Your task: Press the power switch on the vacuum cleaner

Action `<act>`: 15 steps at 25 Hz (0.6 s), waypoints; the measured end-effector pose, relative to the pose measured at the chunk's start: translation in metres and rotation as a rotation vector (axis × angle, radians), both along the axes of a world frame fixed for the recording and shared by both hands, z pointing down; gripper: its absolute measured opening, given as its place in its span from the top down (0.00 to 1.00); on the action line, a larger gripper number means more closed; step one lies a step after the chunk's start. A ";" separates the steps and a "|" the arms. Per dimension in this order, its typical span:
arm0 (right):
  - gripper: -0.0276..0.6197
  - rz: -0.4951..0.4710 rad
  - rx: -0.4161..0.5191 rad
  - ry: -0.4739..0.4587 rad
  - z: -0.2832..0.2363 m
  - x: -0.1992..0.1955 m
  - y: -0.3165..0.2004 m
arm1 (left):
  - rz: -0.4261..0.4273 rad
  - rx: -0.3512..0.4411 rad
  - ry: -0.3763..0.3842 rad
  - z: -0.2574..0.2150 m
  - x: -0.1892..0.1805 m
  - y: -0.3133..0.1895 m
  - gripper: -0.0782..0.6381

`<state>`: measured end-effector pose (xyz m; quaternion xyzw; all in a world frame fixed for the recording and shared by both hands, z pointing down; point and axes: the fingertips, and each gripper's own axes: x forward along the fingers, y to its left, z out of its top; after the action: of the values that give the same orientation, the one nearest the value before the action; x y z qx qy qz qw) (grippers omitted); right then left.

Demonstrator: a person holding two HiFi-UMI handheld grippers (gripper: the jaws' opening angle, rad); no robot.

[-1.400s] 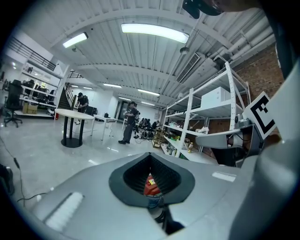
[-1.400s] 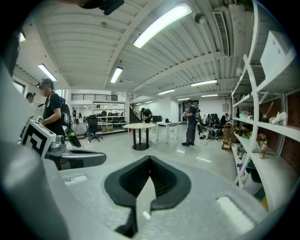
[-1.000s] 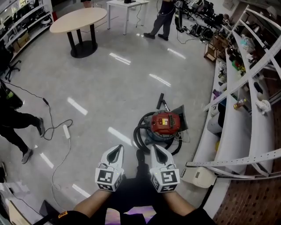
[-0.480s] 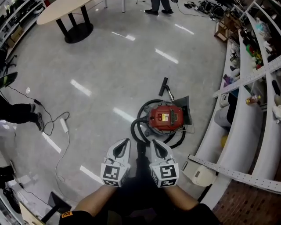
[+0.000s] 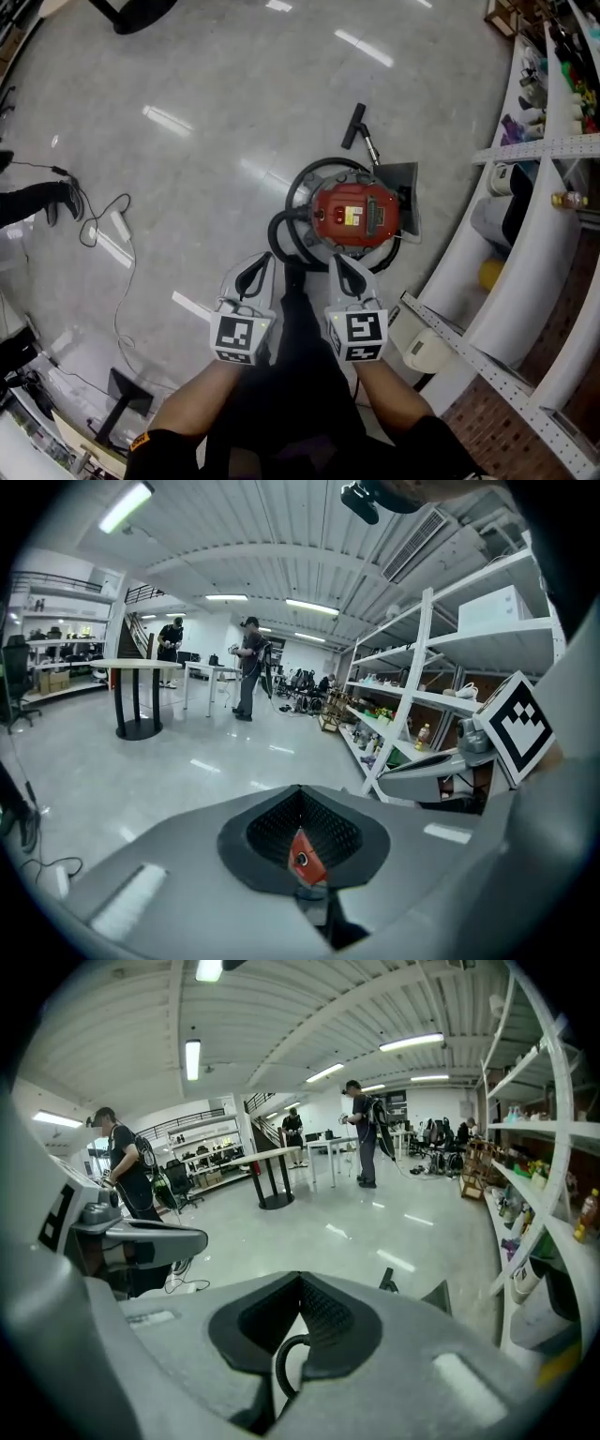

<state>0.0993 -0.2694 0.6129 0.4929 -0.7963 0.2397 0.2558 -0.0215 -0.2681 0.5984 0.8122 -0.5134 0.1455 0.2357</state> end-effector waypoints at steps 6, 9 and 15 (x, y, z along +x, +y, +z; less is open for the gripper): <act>0.97 0.041 -0.090 0.061 0.075 0.031 -0.031 | 0.041 -0.072 -0.032 0.055 0.024 -0.029 0.87; 0.97 0.063 -0.132 0.090 0.112 0.046 -0.040 | 0.095 -0.111 -0.059 0.085 0.037 -0.032 0.87; 0.97 0.088 -0.225 0.156 0.186 0.074 -0.049 | 0.151 -0.191 -0.107 0.139 0.044 -0.025 0.87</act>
<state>0.1729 -0.3183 0.7986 0.5126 -0.7197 0.2994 0.3599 0.0225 -0.2934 0.7371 0.8134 -0.4465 0.2541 0.2729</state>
